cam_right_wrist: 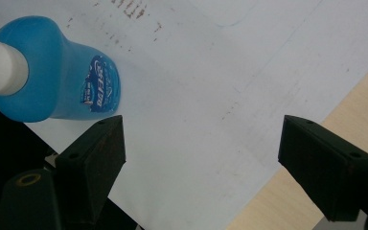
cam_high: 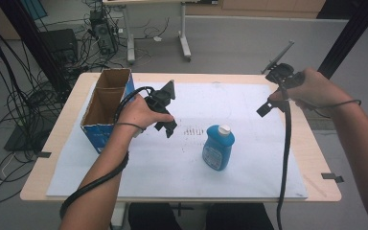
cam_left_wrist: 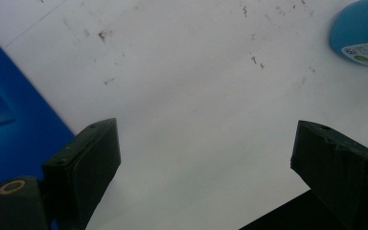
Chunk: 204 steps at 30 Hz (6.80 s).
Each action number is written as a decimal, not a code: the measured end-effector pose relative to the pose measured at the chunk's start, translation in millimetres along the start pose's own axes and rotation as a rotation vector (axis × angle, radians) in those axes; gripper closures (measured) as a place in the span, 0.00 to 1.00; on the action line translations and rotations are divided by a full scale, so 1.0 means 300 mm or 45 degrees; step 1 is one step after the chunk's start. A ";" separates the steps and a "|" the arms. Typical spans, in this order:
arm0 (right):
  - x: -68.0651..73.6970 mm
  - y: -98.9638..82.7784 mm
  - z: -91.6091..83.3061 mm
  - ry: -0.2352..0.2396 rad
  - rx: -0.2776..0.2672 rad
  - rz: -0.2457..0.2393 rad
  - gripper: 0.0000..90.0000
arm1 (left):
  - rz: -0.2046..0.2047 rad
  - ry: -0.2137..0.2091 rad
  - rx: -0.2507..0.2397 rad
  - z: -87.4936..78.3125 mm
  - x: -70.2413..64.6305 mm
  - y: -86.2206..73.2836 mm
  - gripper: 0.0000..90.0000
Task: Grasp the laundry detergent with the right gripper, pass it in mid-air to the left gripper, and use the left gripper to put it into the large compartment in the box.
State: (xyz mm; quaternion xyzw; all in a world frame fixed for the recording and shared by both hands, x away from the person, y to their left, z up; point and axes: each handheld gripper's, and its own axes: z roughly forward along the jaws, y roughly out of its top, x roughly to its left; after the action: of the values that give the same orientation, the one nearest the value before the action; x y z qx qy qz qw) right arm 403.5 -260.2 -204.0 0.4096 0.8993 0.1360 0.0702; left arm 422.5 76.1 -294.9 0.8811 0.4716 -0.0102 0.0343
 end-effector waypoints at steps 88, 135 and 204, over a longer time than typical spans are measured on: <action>-0.024 -0.313 0.256 0.052 -0.282 -0.021 0.15 | 0.002 -0.073 -0.110 0.013 -0.009 -0.045 0.11; 0.070 -0.439 0.364 0.126 -0.463 -0.135 0.12 | 0.019 -0.085 -0.116 0.024 -0.037 -0.046 0.11; 0.235 -0.485 0.485 0.191 -0.622 -0.219 0.08 | -0.016 -0.085 -0.121 0.040 -0.025 -0.073 0.11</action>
State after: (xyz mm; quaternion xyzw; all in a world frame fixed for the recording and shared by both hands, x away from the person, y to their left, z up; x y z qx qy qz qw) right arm 287.5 -271.1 -387.7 0.2915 0.8740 0.3724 0.1114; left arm 400.1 81.2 -307.5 0.8747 0.4755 -0.0172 0.0917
